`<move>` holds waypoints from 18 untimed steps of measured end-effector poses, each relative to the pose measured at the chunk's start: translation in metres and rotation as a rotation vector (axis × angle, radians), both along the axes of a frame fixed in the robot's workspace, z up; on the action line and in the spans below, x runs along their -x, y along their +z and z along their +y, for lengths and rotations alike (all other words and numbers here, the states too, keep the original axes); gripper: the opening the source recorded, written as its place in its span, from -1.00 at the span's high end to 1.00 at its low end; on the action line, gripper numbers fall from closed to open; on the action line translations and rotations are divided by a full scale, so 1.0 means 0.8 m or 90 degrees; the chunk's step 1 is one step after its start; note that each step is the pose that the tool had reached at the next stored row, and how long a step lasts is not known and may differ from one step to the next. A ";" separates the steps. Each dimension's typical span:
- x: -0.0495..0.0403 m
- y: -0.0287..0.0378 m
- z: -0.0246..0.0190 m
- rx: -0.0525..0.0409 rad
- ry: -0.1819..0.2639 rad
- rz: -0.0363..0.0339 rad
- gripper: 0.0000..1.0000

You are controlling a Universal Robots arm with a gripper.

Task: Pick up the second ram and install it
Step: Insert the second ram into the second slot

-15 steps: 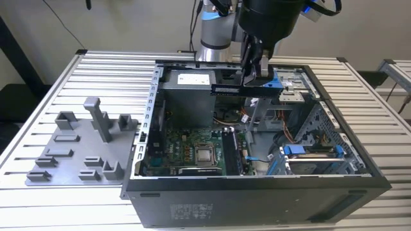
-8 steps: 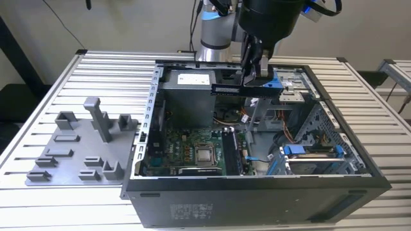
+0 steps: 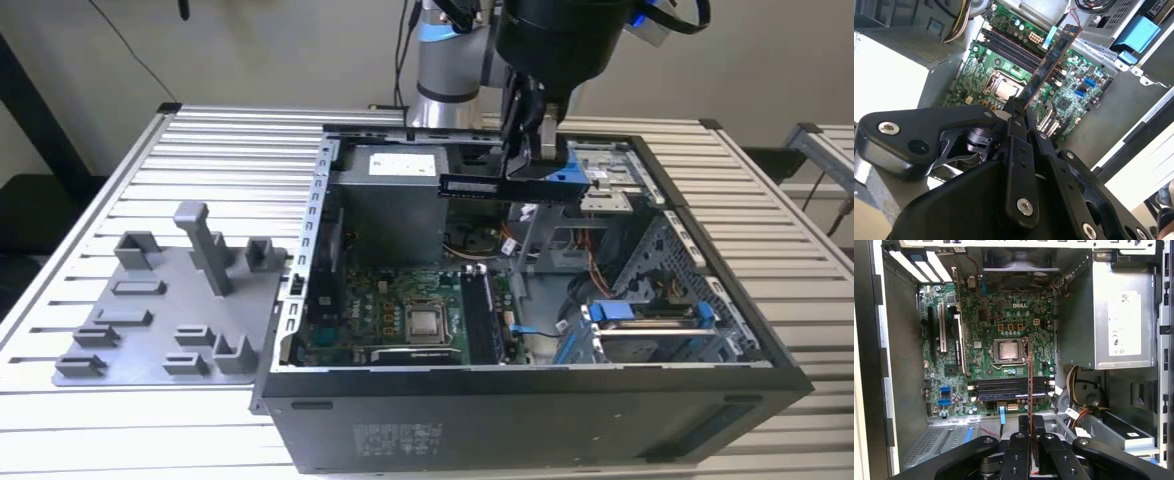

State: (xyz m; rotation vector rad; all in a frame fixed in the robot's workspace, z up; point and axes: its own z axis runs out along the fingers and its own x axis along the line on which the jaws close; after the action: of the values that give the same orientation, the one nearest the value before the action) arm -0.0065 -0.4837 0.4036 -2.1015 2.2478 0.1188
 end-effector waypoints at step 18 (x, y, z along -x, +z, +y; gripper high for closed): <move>0.000 -0.0019 0.0000 0.0001 -0.070 0.0000 0.72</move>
State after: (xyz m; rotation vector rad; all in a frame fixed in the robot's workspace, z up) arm -0.0065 -0.4837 0.4021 -1.9716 2.3576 0.1130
